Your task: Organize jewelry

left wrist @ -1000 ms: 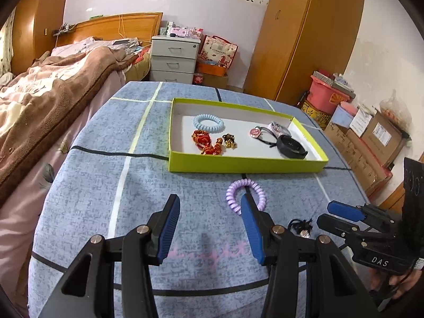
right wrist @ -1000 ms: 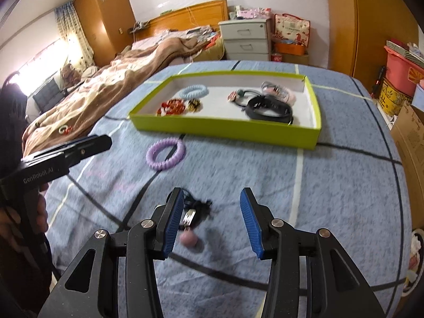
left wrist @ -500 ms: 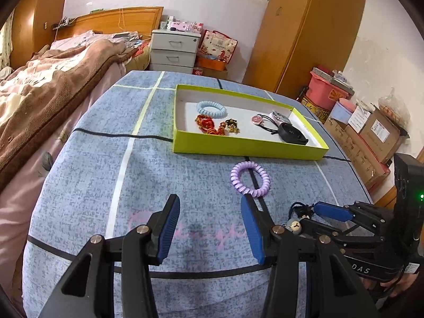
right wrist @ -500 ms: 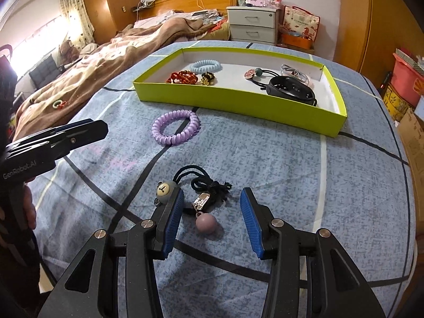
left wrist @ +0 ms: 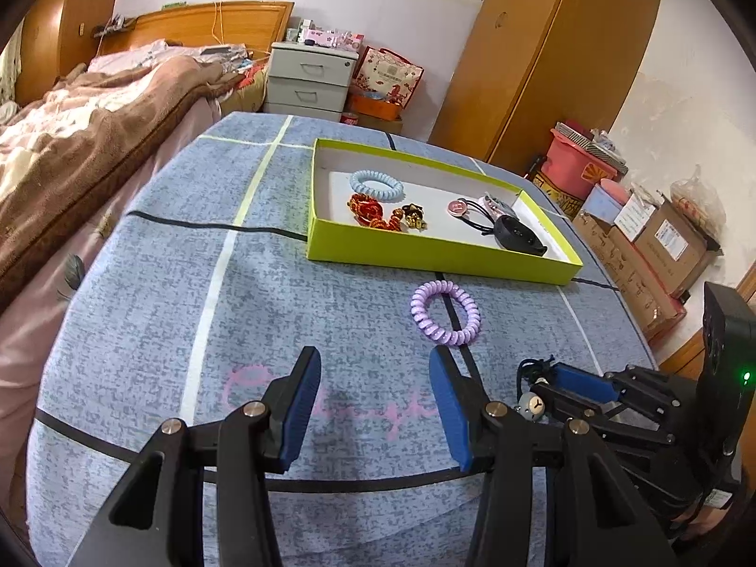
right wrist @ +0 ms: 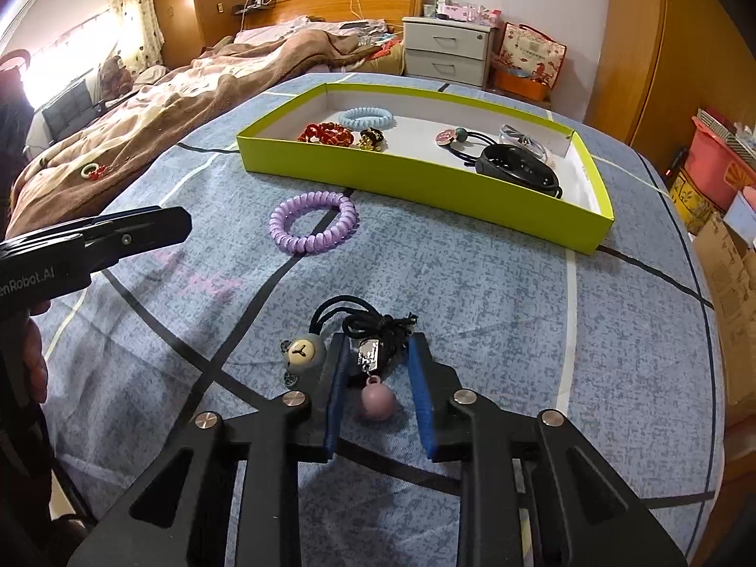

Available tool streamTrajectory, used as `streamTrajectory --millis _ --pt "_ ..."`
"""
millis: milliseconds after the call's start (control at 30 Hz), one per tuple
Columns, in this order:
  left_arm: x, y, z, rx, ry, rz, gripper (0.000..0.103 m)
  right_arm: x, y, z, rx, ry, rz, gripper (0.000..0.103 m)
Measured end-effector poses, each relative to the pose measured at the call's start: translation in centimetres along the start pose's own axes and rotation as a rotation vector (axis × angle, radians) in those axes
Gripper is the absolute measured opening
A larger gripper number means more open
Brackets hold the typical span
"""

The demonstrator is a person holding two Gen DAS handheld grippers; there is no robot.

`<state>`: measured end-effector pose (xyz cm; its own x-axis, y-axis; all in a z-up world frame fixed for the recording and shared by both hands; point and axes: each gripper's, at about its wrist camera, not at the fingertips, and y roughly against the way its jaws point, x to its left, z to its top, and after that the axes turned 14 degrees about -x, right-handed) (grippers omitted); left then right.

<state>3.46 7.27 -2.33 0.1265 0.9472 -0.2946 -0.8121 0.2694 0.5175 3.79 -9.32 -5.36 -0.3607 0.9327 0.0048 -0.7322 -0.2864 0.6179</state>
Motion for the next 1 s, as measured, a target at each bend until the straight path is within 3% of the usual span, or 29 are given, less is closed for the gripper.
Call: streamTrajectory --millis 100,633,1000 --pt "-0.1 -0.1 0.0 0.006 -0.001 -0.006 0.050 -0.2 0.1 -0.1 -0.004 -0.012 0.001 0.014" --pt "-1.7 -1.5 0.6 0.031 -0.023 -0.020 0.050 -3.1 2.0 -0.4 -0.086 -0.167 0.031 0.014" --pt "-4.4 -4.6 1.7 0.077 -0.110 -0.001 0.050 -5.3 3.9 0.1 -0.156 -0.211 0.024 0.014"
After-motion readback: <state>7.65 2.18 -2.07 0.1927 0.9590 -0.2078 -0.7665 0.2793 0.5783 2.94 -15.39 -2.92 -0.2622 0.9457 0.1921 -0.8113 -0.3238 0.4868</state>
